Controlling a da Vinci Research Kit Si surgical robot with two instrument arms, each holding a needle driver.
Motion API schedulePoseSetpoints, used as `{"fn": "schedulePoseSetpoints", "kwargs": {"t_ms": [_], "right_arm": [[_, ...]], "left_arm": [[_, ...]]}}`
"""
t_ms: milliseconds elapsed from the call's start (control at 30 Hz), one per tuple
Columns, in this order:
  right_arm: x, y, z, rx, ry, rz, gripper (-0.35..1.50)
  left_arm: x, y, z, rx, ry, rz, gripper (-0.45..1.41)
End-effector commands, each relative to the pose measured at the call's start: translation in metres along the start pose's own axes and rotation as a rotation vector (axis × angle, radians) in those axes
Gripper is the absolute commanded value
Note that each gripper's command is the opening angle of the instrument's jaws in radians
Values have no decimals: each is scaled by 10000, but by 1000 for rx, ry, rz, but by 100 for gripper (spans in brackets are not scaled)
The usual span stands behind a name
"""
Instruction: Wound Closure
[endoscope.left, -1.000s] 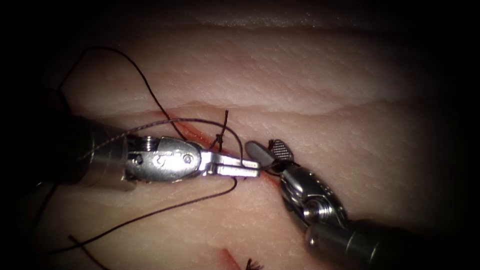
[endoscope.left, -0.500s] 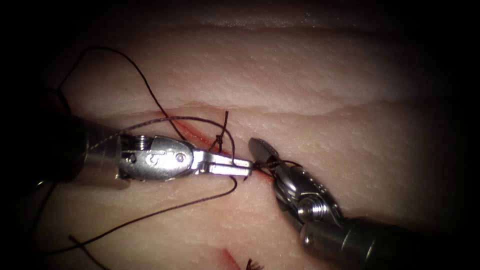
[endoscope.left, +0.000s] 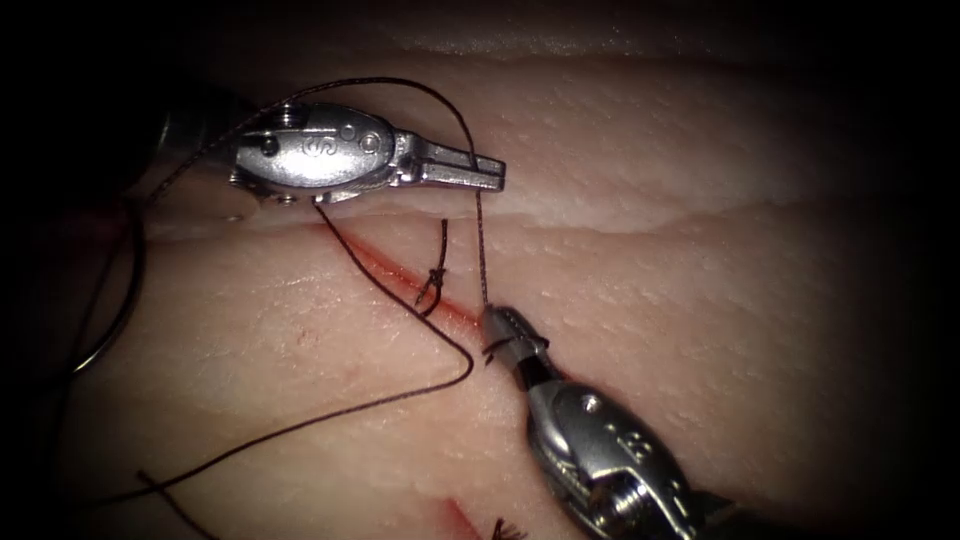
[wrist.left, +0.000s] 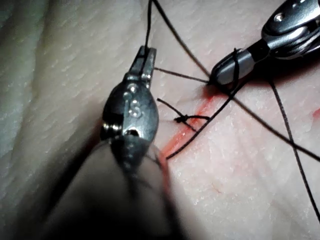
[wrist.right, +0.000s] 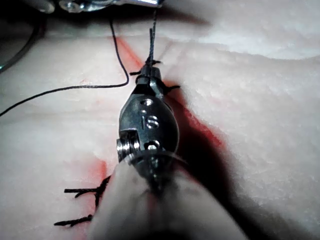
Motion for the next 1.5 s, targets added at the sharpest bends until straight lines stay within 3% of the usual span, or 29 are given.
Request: {"fn": "schedulePoseSetpoints", "kwargs": {"t_ms": [33,367,567,867,1267,1500], "right_arm": [[-13,-2,9,4,-8,-7,-35],[-39,-10,-10,29,-31,-30,-35],[-48,-17,-18,51,-42,-73,-35],[-52,-23,-28,99,-32,-254,-35],[-73,-20,-30,190,-38,-479,-35],[-82,-23,-30,223,-55,-508,-35]], "left_arm": [[2,-18,8,11,-1,4,-45],[30,-92,-1,57,2,5,-45],[30,-119,3,71,-23,-3,-45],[26,-174,3,124,-35,-3,-45],[12,-183,13,138,-50,9,-45],[11,-188,10,142,-51,6,-45]]}}
